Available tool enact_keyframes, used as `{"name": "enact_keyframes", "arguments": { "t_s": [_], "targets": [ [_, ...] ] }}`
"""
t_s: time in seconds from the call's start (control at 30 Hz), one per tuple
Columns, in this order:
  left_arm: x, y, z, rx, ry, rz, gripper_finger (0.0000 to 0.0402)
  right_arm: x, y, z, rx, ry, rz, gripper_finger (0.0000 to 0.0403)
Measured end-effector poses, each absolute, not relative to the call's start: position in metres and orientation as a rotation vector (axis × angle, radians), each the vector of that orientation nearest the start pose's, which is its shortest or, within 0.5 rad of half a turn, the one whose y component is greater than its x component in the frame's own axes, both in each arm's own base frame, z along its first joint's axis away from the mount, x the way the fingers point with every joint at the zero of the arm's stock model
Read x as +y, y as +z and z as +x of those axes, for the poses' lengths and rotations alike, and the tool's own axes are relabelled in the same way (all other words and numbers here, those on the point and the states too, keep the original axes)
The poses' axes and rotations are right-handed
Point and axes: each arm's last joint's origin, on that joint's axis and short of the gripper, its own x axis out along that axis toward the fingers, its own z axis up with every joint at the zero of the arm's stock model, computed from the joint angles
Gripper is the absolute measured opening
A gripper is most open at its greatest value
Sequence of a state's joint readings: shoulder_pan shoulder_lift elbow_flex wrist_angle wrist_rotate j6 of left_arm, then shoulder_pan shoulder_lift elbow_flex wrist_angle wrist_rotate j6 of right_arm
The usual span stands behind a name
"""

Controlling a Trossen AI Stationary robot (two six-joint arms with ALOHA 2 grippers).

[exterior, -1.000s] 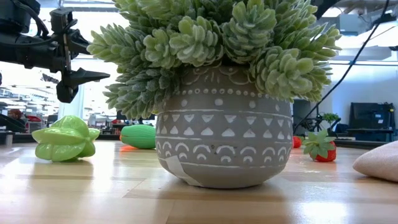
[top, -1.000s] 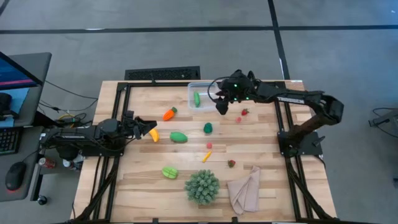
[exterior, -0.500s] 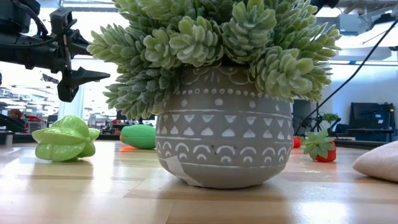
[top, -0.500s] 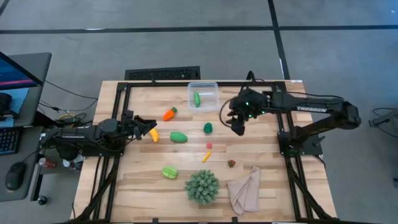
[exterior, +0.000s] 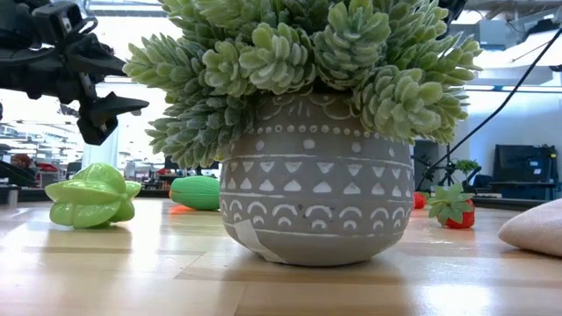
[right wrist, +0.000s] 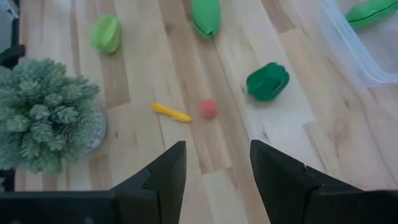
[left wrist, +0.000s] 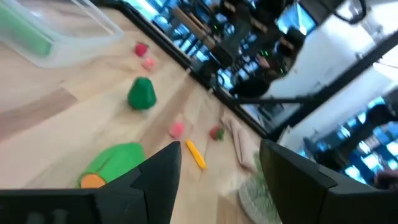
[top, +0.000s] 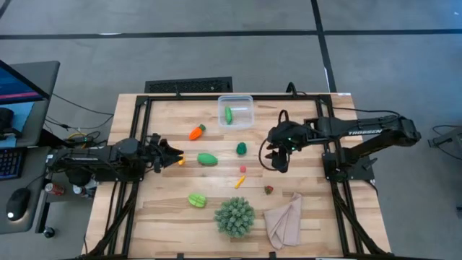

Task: Pick and placing Produce into tupperware
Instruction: Put the top corn into the transparent bin

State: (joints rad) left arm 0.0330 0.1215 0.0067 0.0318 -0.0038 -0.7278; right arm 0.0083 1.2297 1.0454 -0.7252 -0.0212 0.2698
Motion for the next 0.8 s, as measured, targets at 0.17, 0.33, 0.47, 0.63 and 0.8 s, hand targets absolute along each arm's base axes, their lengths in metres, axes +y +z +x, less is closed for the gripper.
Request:
{"name": "enact_keyframes", "arguments": {
  "t_s": [0.17,0.33,0.47,0.63,0.8],
  "targets": [
    [0.004,0.164,0.106,0.104,0.091,-0.615,0.0208,0.008,0.29,0.243,0.898,-0.15,0.225,0.0168],
    [0.004,0.188,0.115,0.131,0.08,-0.449,0.0208,0.008,0.29,0.243,0.892,-0.155,0.236,0.0168],
    [0.005,0.206,0.13,0.197,0.071,-0.281,0.0208,0.007,0.29,0.243,0.887,-0.173,0.267,0.0164],
    [0.008,0.204,0.155,0.351,0.15,-0.07,0.0208,0.009,0.29,0.243,0.886,-0.18,0.292,0.0164],
    [0.009,0.197,0.181,0.492,0.15,0.016,0.0208,0.016,0.29,0.243,0.889,-0.168,0.307,0.0162]
  ]
}}
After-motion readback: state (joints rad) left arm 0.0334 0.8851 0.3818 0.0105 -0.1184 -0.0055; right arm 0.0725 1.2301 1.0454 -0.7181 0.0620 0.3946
